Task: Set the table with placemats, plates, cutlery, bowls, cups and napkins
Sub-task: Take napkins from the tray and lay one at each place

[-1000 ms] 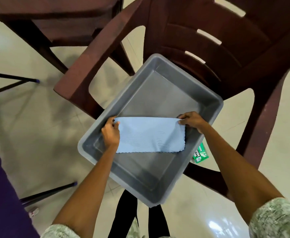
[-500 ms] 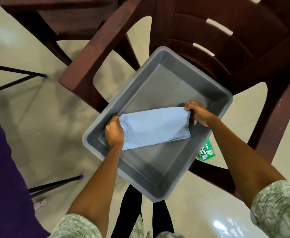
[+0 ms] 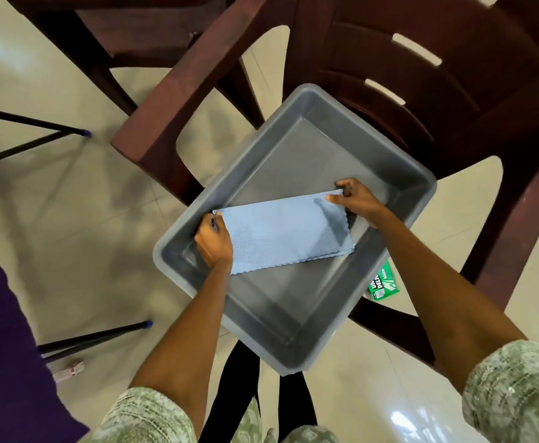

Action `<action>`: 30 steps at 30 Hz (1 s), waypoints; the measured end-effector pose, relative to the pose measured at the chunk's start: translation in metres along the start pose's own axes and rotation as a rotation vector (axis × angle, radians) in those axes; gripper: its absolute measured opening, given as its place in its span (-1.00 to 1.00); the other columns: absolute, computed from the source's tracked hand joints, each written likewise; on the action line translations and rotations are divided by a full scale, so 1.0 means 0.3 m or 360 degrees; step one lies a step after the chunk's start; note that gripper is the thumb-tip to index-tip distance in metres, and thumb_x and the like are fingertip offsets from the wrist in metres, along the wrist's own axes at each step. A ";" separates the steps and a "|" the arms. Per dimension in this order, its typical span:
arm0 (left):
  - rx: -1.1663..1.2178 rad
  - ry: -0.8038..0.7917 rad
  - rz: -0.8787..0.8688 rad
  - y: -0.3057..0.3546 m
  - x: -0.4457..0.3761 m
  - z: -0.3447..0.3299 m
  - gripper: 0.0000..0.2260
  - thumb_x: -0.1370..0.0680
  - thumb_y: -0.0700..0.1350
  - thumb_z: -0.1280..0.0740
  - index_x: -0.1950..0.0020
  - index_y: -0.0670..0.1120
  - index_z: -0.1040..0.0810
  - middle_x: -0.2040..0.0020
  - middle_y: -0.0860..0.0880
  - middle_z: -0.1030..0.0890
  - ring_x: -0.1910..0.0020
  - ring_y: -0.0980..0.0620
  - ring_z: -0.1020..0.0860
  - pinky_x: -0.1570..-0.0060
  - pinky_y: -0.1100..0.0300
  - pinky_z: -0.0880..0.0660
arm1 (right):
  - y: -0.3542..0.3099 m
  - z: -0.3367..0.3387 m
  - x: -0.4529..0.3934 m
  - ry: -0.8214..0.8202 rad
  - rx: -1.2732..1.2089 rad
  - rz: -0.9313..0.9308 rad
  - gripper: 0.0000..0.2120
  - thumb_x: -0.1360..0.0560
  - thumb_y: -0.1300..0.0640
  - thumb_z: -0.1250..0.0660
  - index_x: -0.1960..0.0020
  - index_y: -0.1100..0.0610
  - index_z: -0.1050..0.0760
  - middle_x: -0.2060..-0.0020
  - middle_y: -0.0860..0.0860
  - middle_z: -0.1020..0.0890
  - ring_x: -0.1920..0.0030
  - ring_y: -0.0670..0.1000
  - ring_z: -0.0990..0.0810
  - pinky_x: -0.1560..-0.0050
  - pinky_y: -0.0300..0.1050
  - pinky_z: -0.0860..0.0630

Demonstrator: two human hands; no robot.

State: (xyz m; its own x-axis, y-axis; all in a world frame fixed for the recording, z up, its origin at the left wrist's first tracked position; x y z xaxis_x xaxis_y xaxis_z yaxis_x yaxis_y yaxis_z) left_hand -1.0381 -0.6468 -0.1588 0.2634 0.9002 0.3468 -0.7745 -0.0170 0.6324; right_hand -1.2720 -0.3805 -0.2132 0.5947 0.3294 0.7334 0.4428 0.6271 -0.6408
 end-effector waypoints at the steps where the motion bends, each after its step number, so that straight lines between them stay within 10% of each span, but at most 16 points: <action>1: 0.0099 0.0024 0.0051 -0.009 0.001 0.007 -0.75 -0.59 -0.09 -0.24 0.01 -0.26 -0.58 0.11 -0.22 -0.63 0.12 -0.15 -0.58 0.12 0.15 -0.44 | 0.005 0.007 0.012 0.0040 -0.0051 -0.0029 -0.74 -0.44 0.19 -0.45 -0.07 0.10 -0.45 0.18 -0.04 -0.51 0.15 -0.05 -0.50 0.22 -0.33 -0.46; 10: 0.0647 -0.0124 -0.0215 0.197 0.246 0.054 -0.89 -0.51 -0.33 -0.33 0.07 -0.15 -0.59 0.21 0.15 -0.58 0.24 0.38 -0.54 0.17 0.48 -0.43 | -0.200 -0.209 0.422 0.0463 -0.0313 0.0327 -0.75 -0.45 0.30 -0.37 0.27 0.03 -0.41 0.40 -0.09 -0.51 0.40 -0.23 -0.43 0.27 -0.32 -0.41; 17: 0.0879 -0.0246 -0.0271 0.291 0.404 0.117 -0.83 -0.53 -0.31 -0.31 0.00 -0.08 -0.61 0.14 0.07 -0.65 0.16 0.23 -0.62 0.12 0.37 -0.52 | -0.295 -0.387 0.655 0.0537 -0.0440 0.0400 -0.81 -0.52 0.26 -0.31 0.16 0.01 -0.39 0.21 -0.07 -0.58 0.27 -0.25 -0.54 0.27 -0.45 -0.43; 24: 0.0729 -0.0405 -0.0621 0.389 0.435 0.241 -0.80 -0.53 -0.29 -0.32 -0.06 -0.06 -0.62 0.08 0.07 -0.66 0.13 0.29 -0.62 0.13 0.44 -0.50 | -0.393 -0.362 0.764 0.0424 -0.0417 0.0571 -0.95 -0.53 0.28 -0.30 0.04 0.16 -0.45 0.12 0.04 -0.61 0.19 -0.19 -0.57 0.17 -0.40 -0.47; 30: 0.0930 -0.0533 -0.0557 0.410 0.414 0.395 -0.72 -0.49 -0.24 -0.39 -0.04 0.14 -0.59 0.07 0.18 -0.68 0.01 0.11 -0.64 -0.03 0.25 -0.55 | -0.527 -0.468 0.914 -0.0229 -0.0214 0.0764 -0.55 -0.55 0.40 -0.16 -0.21 -0.11 -0.43 -0.20 -0.03 -0.54 -0.14 -0.21 -0.54 -0.15 -0.33 -0.47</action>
State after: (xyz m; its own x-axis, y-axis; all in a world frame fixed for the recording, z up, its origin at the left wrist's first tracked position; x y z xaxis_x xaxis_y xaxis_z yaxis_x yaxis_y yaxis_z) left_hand -1.0325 -0.5887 0.0442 0.6703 0.7170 0.1913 -0.2075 -0.0665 0.9760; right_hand -1.0846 -0.4885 0.0574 0.6579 0.6576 0.3671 0.2306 0.2881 -0.9294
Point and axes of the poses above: each hand's wrist, its own x-axis away from the middle knuckle, its own z-axis out of the back of the hand, y = z × x, the point moved 9 cm from there along -x, towards the middle knuckle
